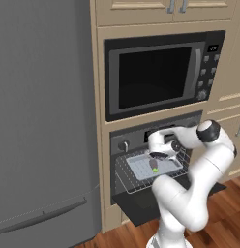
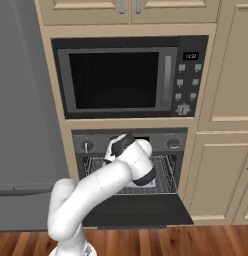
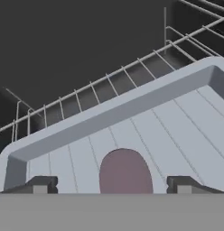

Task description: Place the eggplant on the rack of the oven.

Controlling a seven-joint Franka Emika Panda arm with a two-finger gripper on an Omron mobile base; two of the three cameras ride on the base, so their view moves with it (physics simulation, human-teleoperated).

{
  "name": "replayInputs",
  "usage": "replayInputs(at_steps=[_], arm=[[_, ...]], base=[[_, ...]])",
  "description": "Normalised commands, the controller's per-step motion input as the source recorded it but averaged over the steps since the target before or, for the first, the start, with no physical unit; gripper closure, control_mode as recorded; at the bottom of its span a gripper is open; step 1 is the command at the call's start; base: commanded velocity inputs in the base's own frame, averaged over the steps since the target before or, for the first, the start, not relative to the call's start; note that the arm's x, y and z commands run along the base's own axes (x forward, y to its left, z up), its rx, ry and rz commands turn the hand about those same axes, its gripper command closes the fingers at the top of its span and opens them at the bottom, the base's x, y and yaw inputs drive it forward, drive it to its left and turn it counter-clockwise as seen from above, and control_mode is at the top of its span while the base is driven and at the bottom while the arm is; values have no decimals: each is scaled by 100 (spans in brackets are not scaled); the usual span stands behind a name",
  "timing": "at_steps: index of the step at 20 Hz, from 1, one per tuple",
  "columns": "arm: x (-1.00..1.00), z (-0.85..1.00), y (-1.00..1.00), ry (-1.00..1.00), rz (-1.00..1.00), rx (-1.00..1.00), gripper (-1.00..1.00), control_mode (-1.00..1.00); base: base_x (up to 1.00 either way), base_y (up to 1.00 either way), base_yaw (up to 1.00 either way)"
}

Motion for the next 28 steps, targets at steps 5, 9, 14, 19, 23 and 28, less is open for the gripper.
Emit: replayInputs(at_steps=[5, 9, 14, 19, 23, 28], arm=[[-25, 37, -14, -7, -1, 1, -100, -100], [-33, 2, -22, -1, -2, 1, -100, -100], [-45, 11, -23, -1, -2, 0, -100, -100], [-67, 41, -31, -2, -4, 1, -100, -100], [-92, 54, -33, 0, -12, 1, -100, -100], [-100, 50, -24, -10, -19, 0, -100, -100]], base=[[0, 0, 0], [0, 0, 0], [0, 0, 0], [0, 0, 0], [0, 0, 0], [0, 0, 0]])
